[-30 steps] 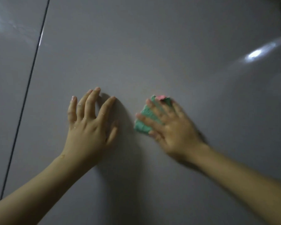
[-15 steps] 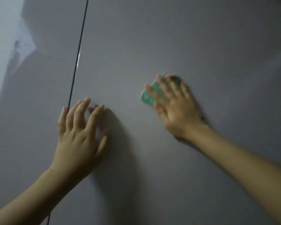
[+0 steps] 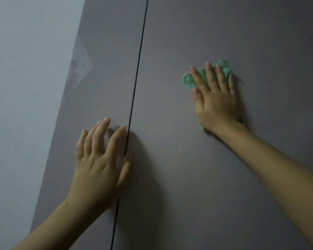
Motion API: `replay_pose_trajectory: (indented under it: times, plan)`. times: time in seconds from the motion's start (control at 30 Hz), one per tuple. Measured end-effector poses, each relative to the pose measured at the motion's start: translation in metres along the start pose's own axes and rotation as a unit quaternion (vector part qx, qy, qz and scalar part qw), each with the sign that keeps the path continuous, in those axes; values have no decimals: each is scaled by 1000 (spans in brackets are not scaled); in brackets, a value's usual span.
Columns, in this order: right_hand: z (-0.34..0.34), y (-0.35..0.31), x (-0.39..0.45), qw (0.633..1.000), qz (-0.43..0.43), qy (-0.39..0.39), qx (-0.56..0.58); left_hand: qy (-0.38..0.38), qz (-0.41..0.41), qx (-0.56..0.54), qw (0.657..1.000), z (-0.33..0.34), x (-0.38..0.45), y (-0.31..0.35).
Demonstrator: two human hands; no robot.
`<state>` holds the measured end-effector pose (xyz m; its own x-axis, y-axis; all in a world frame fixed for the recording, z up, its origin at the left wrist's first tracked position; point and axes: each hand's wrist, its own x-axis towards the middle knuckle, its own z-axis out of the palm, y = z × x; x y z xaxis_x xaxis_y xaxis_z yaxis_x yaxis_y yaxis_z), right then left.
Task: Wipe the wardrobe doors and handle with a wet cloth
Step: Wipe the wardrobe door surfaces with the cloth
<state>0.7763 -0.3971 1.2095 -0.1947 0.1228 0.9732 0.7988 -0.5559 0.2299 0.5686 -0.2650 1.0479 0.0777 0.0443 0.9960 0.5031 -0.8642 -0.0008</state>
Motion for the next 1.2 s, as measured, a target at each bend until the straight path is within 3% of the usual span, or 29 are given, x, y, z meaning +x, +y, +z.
replay_pose_trajectory:
  times: [0.07, 0.13, 0.23, 0.3, 0.4, 0.5, 0.6, 0.67, 0.73, 0.8, 0.9, 0.97, 1.07, 1.13, 1.2]
  plan:
    - [5, -35, 9, 1000, 10, 1, 7, 4, 1, -1, 1000, -1, 0, -7]
    - [8, -75, -3, 996, -86, -9, 29, 7, 0, 1, 1000, -3, -1, -20]
    - [5, -85, -39, 967, -249, -52, 17, 0, -6, -2, 1000, -5, -6, -36]
    - [0, -70, -37, 958, -280, -68, 7, -3, -9, -6, 1000, -6, -11, -46]
    - [4, -69, 0, 987, -154, -45, 1, -6, -4, -6, 1000, -6, -16, -59]
    - [14, -110, 32, 999, -28, -12, 13, 4, 2, -11, 1000, -5, -17, -66]
    - [16, -152, 17, 992, -122, -28, 35, 10, 11, -14, 1000, -1, -18, -68]
    - [15, -154, -8, 973, -224, -43, 28, 19, 14, -22, 999, 0, -19, -71]
    - [11, -140, -15, 959, -274, -68, 20, 27, 7, -30, 999, -2, -22, -75]
    - [11, -131, 1, 967, -245, -69, 3, 31, -3, -38, 999, -5, -24, -82]
    - [14, -150, 48, 995, -94, -43, 5, 22, 0, -44, 999, -9, -28, -93]
    - [18, -180, 67, 998, -43, -46, 4, 18, 6, -50, 999, -9, -30, -99]
    - [18, -217, 43, 984, -165, -68, 17, 27, 3, -62, 998, -8, -35, -101]
    - [17, -214, 6, 956, -280, -82, 28, 32, -5, -77, 996, -7, -41, -103]
    - [13, -197, -8, 937, -334, -100, 20, 19, -19, -103, 994, -6, -50, -104]
